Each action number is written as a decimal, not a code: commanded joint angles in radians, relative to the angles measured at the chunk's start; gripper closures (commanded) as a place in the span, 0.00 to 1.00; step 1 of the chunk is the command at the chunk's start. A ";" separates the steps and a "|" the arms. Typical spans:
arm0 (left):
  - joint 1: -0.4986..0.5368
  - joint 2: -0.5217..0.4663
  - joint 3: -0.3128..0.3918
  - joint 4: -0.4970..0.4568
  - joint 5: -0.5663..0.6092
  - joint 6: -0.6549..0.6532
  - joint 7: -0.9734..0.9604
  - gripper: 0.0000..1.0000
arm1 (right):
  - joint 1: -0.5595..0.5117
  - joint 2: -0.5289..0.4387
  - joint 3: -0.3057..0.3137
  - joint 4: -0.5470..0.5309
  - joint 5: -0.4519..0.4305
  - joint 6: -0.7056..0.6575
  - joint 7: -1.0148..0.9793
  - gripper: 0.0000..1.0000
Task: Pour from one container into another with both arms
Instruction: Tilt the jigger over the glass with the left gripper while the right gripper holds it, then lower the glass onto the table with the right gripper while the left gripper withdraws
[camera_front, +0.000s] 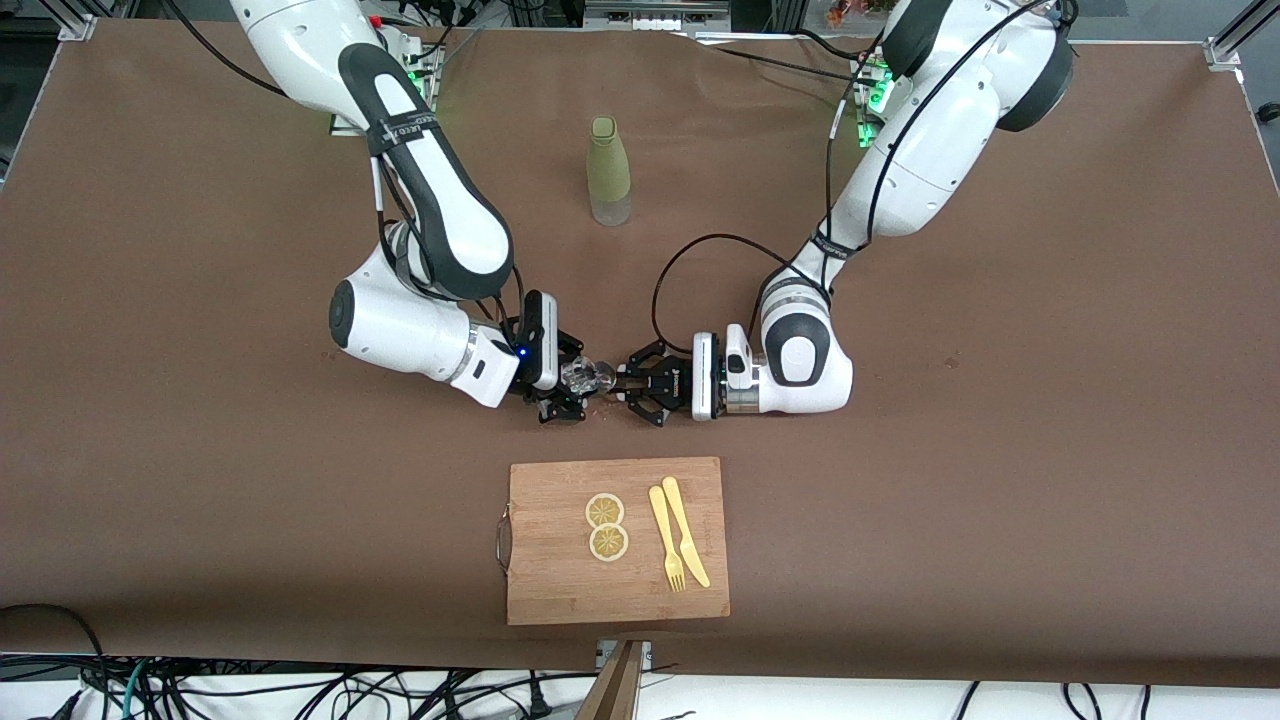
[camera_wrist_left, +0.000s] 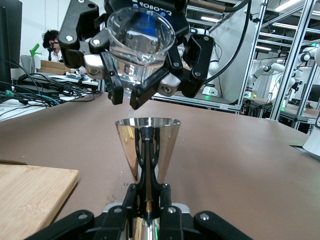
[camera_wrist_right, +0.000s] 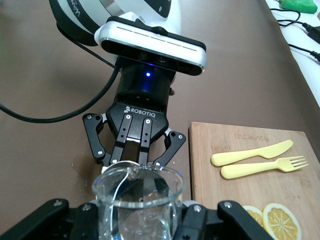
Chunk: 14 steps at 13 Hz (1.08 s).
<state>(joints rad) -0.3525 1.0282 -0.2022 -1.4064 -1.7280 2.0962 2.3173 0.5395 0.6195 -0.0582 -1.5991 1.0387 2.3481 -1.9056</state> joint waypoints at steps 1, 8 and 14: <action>-0.016 0.015 -0.003 0.032 -0.050 0.033 0.016 1.00 | -0.003 -0.035 -0.005 -0.036 0.020 -0.065 0.043 0.92; -0.017 0.015 -0.003 0.034 -0.050 0.041 0.016 1.00 | -0.125 -0.032 -0.006 -0.033 0.153 -0.278 0.008 0.92; 0.026 -0.006 0.032 0.011 -0.041 -0.004 0.059 1.00 | -0.295 -0.029 -0.006 -0.028 0.153 -0.493 -0.038 0.92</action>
<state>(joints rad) -0.3472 1.0284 -0.1863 -1.4011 -1.7296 2.1076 2.3120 0.2946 0.6100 -0.0747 -1.6080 1.1727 1.9063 -1.9035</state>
